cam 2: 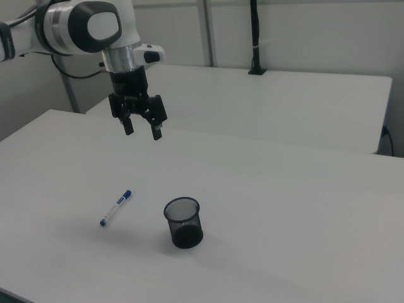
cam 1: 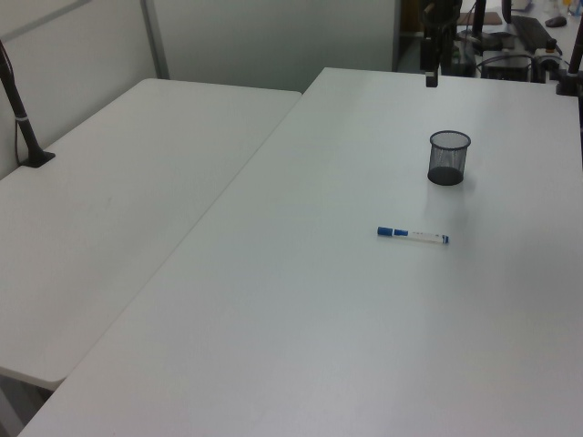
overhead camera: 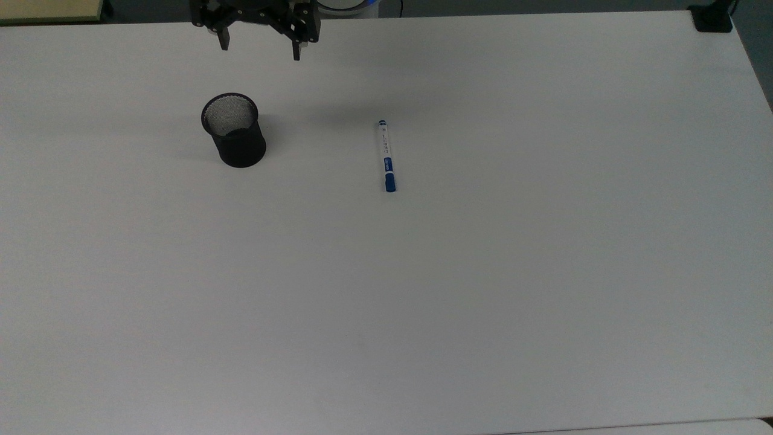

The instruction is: Insert the marker

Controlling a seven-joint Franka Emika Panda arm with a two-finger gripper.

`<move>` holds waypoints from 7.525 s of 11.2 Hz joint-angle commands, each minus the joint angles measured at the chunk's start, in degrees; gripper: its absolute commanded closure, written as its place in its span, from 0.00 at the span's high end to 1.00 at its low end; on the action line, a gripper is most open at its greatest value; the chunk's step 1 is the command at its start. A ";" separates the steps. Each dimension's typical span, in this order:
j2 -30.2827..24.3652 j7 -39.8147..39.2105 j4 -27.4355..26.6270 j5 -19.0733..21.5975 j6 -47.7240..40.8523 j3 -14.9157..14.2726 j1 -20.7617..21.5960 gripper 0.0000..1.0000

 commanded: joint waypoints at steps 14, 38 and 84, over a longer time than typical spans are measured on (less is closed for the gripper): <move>9.66 -2.79 -3.00 4.13 4.77 3.05 5.47 1.00; 12.87 7.59 -0.89 1.49 15.94 2.53 9.09 0.08; -0.09 -4.37 -3.09 2.11 5.38 3.05 -2.96 1.00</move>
